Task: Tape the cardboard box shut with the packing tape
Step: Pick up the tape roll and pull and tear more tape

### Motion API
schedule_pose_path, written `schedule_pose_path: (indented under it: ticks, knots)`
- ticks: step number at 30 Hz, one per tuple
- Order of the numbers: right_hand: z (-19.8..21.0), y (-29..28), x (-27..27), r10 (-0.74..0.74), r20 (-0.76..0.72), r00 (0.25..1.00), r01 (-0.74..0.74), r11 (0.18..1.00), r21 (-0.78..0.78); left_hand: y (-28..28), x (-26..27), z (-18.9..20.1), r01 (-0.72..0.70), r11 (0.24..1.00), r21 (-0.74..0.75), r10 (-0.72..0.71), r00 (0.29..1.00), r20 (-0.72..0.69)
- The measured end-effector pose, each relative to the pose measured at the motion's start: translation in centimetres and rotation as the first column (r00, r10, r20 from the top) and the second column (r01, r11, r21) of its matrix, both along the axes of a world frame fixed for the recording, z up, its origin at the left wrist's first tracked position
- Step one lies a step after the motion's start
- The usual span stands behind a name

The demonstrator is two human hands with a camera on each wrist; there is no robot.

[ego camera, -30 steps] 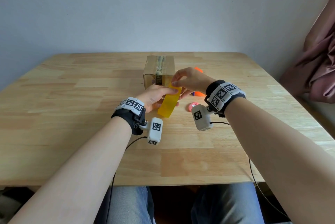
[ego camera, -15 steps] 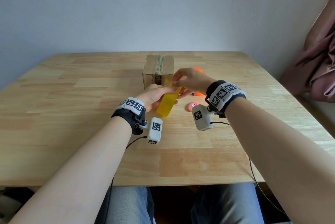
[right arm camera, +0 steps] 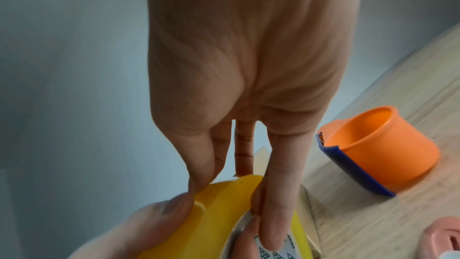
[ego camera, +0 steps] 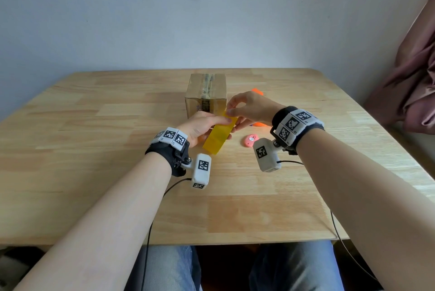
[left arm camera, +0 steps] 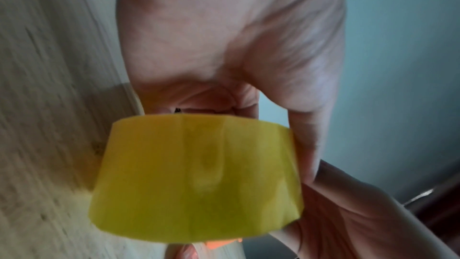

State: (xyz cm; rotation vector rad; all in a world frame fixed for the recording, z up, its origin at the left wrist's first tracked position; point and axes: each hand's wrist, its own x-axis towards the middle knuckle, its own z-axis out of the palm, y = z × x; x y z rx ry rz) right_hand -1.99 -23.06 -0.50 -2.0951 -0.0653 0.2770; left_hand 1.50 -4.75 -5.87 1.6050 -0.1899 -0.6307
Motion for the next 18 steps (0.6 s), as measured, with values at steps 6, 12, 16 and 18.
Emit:
schedule_pose_path:
  ticks: [6, 12, 16, 18]
  knots:
    - [-0.66, 0.09, 0.23, -0.042, 0.024, 0.999, 0.039, 0.994, 0.107, 0.05, 0.17, 0.11, -0.007, 1.0, 0.005, 0.007, 1.0, 0.007]
    - [-0.42, 0.4, 0.44, -0.015, 0.016, 1.0, 0.014, 0.998, 0.057, 0.45, 0.26, -0.26, -0.004, 1.0, -0.031, 0.004, 1.0, -0.01]
    - [-0.44, 0.26, 0.53, 0.002, 0.017, 1.0, -0.002, 1.0, -0.004, 0.77, 0.53, -0.67, 0.009, 0.999, -0.054, -0.01, 1.0, -0.021]
    - [-0.48, -0.05, 0.66, -0.014, 0.087, 0.996, 0.018, 0.999, -0.04, 0.86, 0.62, -0.73, 0.021, 0.998, -0.054, -0.022, 1.0, -0.02]
